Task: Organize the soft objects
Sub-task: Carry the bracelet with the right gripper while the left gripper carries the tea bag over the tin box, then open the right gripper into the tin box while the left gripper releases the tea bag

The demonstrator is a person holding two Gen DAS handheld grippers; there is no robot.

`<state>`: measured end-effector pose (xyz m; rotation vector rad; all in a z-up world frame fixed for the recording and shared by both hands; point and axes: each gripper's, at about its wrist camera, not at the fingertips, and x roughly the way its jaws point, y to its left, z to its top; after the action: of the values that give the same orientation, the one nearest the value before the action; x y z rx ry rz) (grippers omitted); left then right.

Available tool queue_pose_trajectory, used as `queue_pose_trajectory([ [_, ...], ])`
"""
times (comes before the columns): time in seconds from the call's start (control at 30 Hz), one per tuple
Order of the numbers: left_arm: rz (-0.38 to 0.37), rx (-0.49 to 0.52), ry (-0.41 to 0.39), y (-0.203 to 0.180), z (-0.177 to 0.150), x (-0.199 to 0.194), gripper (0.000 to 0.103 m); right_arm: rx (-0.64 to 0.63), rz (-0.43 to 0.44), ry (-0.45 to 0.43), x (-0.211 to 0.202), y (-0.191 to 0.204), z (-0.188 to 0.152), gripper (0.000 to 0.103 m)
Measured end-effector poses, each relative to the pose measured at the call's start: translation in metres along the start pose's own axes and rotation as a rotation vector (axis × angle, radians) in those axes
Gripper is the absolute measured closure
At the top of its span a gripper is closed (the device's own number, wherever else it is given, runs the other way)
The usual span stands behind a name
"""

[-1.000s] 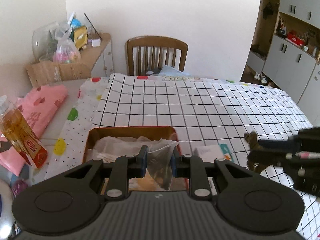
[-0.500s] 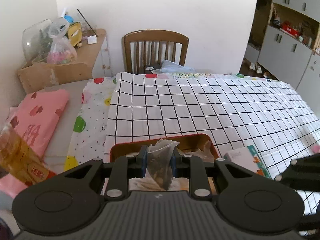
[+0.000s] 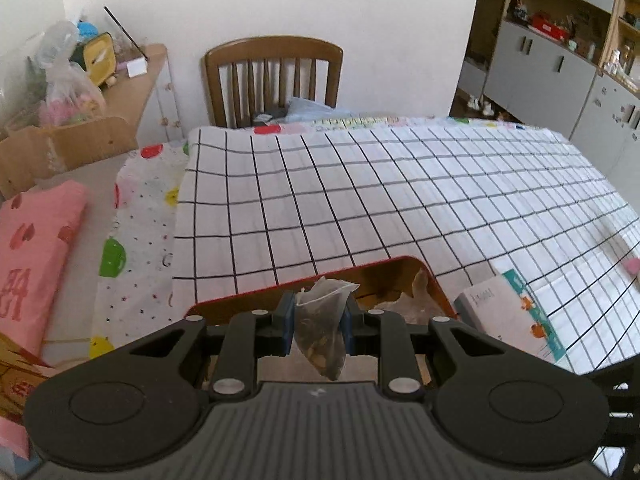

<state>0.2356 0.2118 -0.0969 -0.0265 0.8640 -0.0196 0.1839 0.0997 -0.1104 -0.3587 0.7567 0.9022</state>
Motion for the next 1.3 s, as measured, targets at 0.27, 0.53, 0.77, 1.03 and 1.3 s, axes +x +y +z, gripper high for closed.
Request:
queue_pose_trajectory([
  [0.27, -0.012, 0.009, 0.045, 0.002, -0.009, 0.017, 0.080, -0.004, 0.003, 0.048, 0.009, 0.009, -0.008, 0.090],
  [0.53, -0.014, 0.003, 0.085, 0.001, -0.012, 0.029, 0.080, 0.023, -0.002, 0.055, 0.009, 0.003, -0.006, 0.085],
  [0.77, -0.009, 0.000, 0.097, -0.001, -0.015, 0.031, 0.080, 0.047, 0.001, 0.056, 0.007, -0.003, -0.004, 0.076],
  [1.03, -0.010, -0.022, 0.082, -0.001, -0.016, 0.026, 0.074, 0.082, -0.004, 0.019, -0.004, -0.012, -0.001, 0.068],
  [1.3, -0.025, -0.033, 0.045, -0.003, -0.019, 0.017, 0.025, 0.137, -0.016, -0.009, -0.017, -0.028, 0.001, 0.065],
])
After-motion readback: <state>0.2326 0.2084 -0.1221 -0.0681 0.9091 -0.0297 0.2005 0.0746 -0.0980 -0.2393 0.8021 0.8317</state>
